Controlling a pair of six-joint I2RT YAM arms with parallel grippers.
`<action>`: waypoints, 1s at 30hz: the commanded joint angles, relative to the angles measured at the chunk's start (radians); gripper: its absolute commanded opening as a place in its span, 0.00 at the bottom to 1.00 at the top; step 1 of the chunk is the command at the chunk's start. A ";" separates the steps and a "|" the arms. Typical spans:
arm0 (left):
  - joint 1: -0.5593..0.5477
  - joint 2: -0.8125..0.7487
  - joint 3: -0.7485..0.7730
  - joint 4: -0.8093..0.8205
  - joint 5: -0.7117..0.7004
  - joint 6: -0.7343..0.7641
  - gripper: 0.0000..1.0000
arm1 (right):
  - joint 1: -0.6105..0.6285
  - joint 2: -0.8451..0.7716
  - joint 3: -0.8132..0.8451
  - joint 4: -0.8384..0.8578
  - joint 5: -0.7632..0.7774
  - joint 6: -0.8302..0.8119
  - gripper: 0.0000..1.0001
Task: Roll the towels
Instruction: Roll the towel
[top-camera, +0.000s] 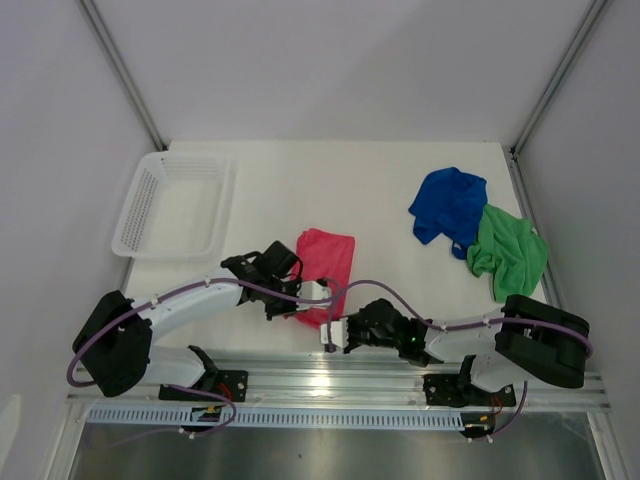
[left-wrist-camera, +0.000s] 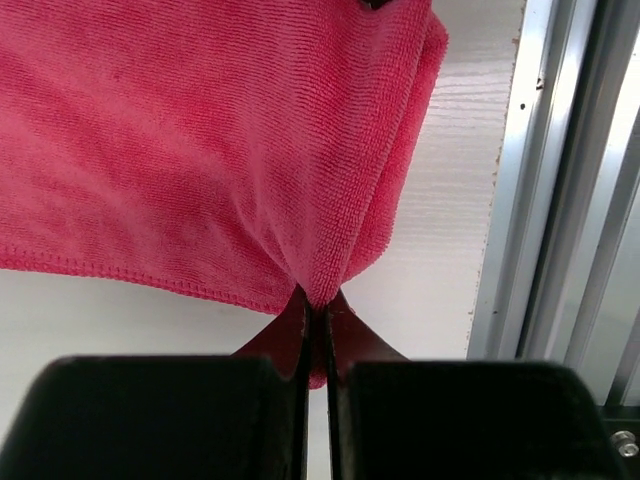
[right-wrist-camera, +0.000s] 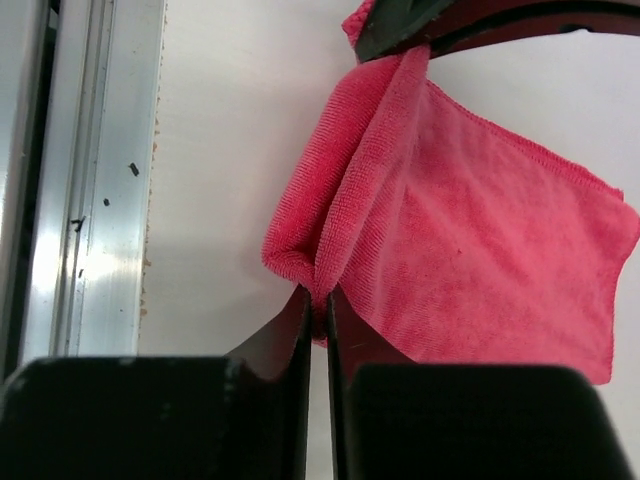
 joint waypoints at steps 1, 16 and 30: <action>0.012 -0.001 0.028 -0.056 0.046 0.001 0.01 | 0.000 -0.051 0.008 -0.021 -0.007 0.052 0.05; 0.013 0.046 0.085 -0.136 0.170 -0.002 0.22 | -0.204 -0.205 0.118 -0.406 -0.271 0.216 0.00; 0.019 -0.004 0.085 -0.043 0.185 -0.063 0.60 | -0.359 -0.108 0.125 -0.241 -0.397 0.419 0.00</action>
